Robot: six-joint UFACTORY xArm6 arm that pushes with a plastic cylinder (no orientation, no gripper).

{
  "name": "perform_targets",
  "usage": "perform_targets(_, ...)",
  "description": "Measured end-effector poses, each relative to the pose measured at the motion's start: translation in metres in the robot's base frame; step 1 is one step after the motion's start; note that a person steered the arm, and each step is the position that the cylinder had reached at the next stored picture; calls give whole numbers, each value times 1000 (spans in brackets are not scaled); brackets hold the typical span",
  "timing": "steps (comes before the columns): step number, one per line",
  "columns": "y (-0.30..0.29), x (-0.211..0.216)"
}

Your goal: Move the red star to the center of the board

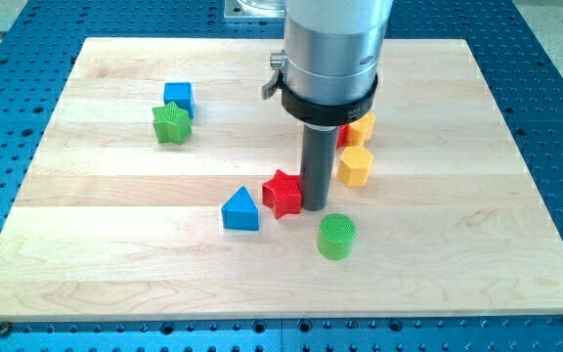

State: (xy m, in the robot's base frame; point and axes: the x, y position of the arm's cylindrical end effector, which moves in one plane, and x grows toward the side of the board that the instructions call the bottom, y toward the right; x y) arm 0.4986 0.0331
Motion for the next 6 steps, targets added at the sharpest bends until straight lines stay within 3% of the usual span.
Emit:
perform_targets(1, -4, 12)
perform_targets(2, -4, 60)
perform_targets(3, -21, 67)
perform_targets(6, -40, -25)
